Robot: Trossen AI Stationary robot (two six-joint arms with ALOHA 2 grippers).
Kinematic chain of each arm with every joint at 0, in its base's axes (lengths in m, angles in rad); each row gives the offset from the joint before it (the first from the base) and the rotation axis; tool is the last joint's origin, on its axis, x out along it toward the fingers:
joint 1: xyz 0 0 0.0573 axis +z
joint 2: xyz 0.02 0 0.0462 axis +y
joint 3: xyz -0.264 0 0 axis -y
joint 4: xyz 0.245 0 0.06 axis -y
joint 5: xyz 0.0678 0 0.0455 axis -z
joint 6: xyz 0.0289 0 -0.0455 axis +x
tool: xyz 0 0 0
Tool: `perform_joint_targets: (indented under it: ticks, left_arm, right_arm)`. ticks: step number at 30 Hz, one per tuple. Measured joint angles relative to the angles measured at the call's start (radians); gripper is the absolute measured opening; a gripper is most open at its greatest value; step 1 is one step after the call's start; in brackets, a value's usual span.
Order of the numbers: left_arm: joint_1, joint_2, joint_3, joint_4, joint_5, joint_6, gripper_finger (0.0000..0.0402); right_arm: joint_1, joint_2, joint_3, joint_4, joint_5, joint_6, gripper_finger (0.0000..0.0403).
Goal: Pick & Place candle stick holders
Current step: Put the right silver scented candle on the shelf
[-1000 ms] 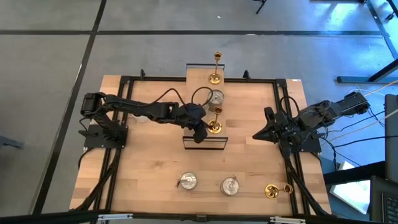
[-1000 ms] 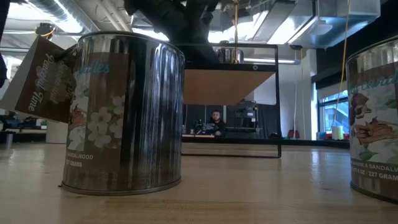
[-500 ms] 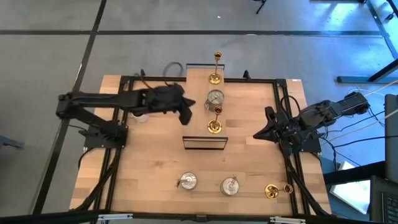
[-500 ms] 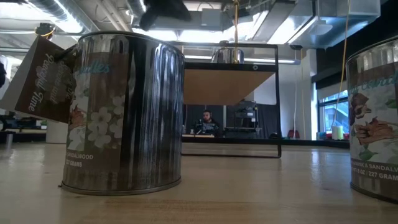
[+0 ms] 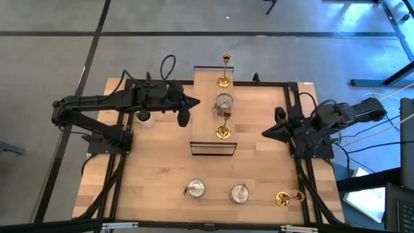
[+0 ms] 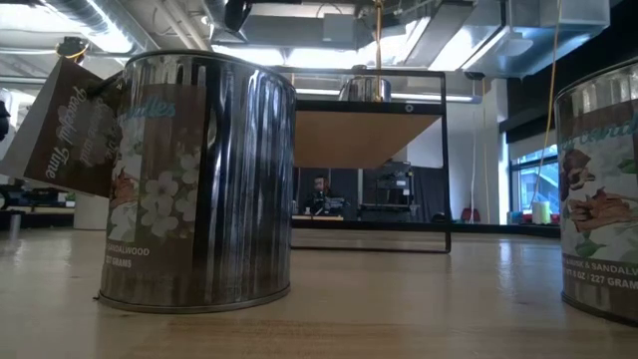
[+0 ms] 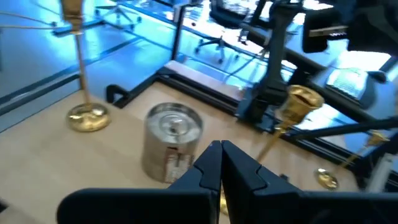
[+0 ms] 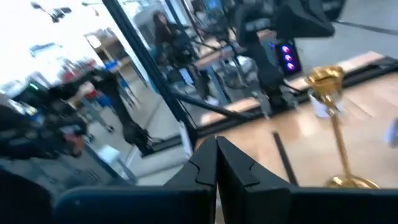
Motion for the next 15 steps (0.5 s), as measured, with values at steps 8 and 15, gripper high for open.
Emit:
perform_joint_targets:
  ticks: [8,15]
  left_arm:
    - [-0.058,0.002,0.0,0.002,0.11,0.061,0.0001]
    - [-0.161,0.004,0.0,0.004,0.108,0.067,0.0001]
  right_arm:
    - [0.0,0.032,0.0,0.206,0.142,0.06,0.0003]
    - [-0.001,0.114,0.0,0.505,0.156,-0.015,0.0003]
